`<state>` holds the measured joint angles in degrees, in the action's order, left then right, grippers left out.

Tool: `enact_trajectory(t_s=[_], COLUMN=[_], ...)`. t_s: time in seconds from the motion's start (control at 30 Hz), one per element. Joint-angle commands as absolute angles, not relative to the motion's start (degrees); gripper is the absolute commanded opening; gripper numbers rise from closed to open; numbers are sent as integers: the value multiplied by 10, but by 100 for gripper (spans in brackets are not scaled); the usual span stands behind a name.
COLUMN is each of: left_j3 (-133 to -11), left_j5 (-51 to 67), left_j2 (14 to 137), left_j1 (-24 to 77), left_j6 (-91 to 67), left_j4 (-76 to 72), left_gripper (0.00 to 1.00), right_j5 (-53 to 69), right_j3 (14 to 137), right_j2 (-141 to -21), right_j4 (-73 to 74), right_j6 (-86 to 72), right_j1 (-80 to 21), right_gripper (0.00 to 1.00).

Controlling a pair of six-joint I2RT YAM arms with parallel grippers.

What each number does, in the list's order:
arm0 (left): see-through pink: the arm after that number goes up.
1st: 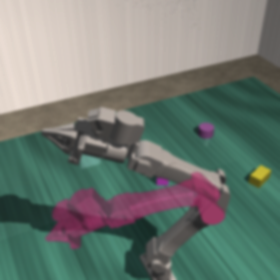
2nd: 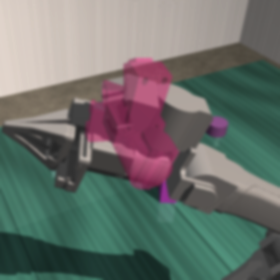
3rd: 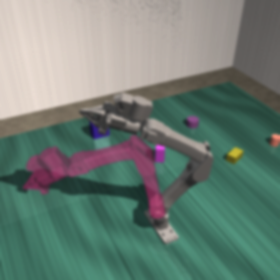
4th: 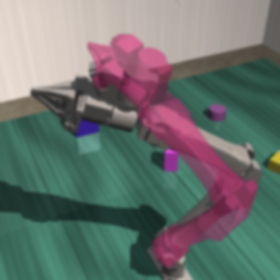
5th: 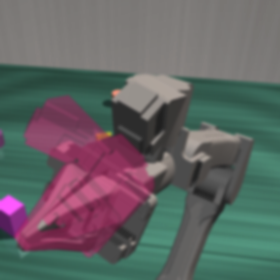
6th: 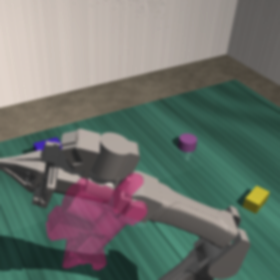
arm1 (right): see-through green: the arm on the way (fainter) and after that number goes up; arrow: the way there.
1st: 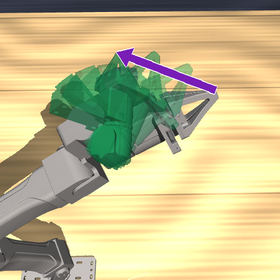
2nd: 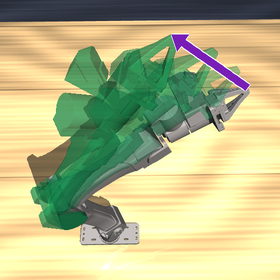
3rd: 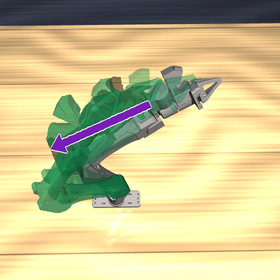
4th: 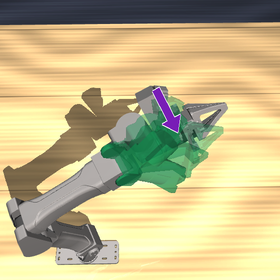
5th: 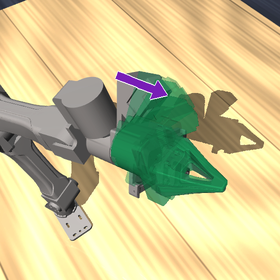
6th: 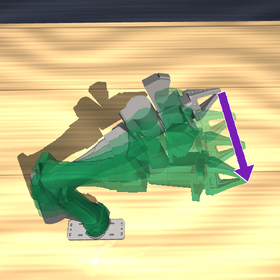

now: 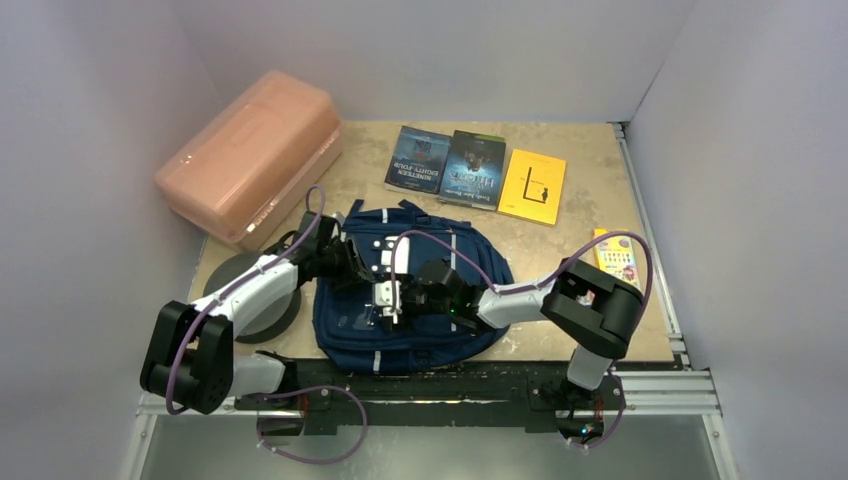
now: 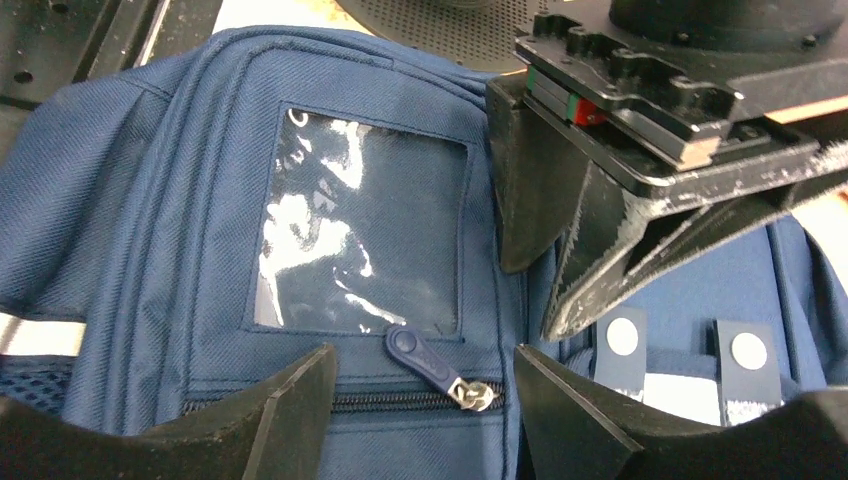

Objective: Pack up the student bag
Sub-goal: Unzip the student bag at the center of the board.

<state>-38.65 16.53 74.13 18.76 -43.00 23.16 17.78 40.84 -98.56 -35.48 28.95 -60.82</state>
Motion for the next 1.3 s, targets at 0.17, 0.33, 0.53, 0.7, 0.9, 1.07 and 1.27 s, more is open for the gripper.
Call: enact_trajectory(t_s=[0.17, 0.33, 0.53, 0.7, 0.9, 1.07, 1.27], left_j3=[-364, -360, -363, -359, -362, -371, -372], left_j5=[172, 169, 164, 155, 145, 142, 142], left_j2=[758, 763, 775, 775, 776, 788, 812], left_j1=[189, 189, 189, 189, 187, 186, 183], left_j6=[-434, -434, -434, -434, -432, -429, -435], left_j4=[223, 218, 216, 217, 223, 224, 212], left_gripper=[40, 40, 37, 37, 35, 35, 33], right_j5=[195, 143, 125, 132, 202, 265, 371], right_j3=[457, 451, 429, 400, 387, 388, 364], right_j2=[-1049, -1043, -1003, -953, -921, -931, -920], right_j4=[-327, -333, -350, -401, -415, -406, -395], right_j6=[365, 360, 291, 163, 53, 18, 11], right_j1=[-606, -607, -607, -606, -598, -595, -598], right_gripper=[50, 26, 0, 0, 0, 0, 0])
